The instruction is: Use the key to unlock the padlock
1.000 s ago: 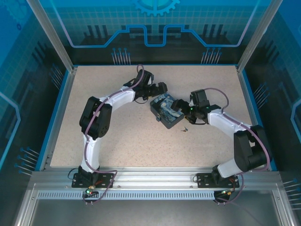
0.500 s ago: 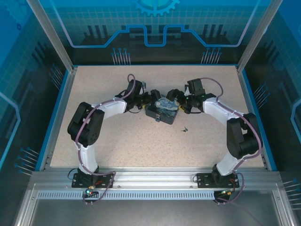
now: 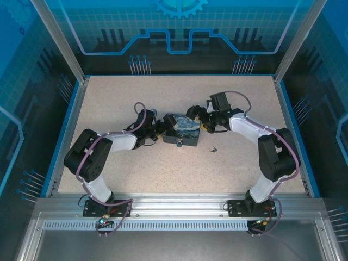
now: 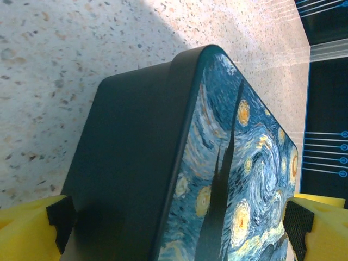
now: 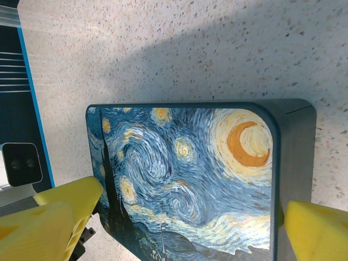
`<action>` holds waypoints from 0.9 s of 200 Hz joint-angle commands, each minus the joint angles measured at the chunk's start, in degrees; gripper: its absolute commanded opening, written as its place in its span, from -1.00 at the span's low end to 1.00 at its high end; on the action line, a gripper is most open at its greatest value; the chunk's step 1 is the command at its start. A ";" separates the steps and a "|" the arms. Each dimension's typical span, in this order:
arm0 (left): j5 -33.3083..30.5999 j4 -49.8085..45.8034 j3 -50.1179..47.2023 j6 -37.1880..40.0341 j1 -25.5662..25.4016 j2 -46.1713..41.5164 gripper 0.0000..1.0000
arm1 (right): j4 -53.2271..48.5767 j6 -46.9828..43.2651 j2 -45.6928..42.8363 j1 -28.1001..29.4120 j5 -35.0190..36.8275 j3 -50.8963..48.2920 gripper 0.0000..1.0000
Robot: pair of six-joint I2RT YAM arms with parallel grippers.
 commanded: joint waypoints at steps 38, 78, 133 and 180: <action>-0.69 11.30 -7.48 -7.46 -1.06 -2.63 0.98 | 0.34 -0.13 1.22 0.87 -1.63 0.63 1.00; -2.57 13.05 -10.99 -8.41 -1.94 -3.61 0.98 | -0.71 -1.18 0.35 -0.16 -0.55 0.84 0.99; -8.49 -0.21 -12.16 -3.08 -0.20 -14.12 0.98 | -8.77 -5.18 -12.07 -2.11 13.85 -6.33 0.99; -12.11 -20.10 -6.80 3.56 0.26 -25.07 0.98 | -20.58 -15.98 -11.52 -2.21 20.28 -7.80 0.58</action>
